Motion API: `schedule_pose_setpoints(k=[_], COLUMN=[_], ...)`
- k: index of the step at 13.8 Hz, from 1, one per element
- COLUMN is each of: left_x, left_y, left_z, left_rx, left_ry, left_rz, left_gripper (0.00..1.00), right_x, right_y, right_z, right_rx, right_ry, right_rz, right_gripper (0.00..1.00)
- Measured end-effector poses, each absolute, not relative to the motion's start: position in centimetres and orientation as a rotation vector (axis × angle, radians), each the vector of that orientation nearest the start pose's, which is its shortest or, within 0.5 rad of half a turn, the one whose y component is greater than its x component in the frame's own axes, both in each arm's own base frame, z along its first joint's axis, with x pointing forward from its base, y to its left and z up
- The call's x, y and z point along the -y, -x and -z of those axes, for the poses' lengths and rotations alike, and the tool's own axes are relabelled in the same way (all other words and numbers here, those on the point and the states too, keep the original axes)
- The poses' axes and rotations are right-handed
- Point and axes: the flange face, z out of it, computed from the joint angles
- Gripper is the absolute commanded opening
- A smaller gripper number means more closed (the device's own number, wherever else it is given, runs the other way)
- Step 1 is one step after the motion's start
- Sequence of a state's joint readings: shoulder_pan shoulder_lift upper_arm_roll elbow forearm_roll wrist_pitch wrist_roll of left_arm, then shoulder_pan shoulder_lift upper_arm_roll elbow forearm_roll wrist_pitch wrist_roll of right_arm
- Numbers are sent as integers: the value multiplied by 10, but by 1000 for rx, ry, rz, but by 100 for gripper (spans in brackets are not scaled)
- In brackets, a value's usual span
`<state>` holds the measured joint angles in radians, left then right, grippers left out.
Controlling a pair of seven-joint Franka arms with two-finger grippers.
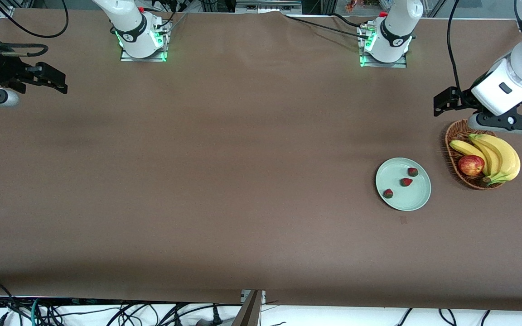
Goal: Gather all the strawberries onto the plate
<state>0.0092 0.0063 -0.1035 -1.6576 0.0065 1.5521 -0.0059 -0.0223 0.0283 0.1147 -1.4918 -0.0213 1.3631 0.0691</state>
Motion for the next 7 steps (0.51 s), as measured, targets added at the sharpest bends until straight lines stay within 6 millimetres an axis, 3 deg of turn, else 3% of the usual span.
schedule_pose_setpoints(k=[7], left_x=[49], left_y=[-548], left_z=[-578], left_rx=[-123], left_ry=[3125], left_rz=[-162], left_gripper=[100], right_x=[-48], right_y=[-539], right_z=[-629], right_rx=[36], right_ry=[3161], right_rz=[-245], right_gripper=[100])
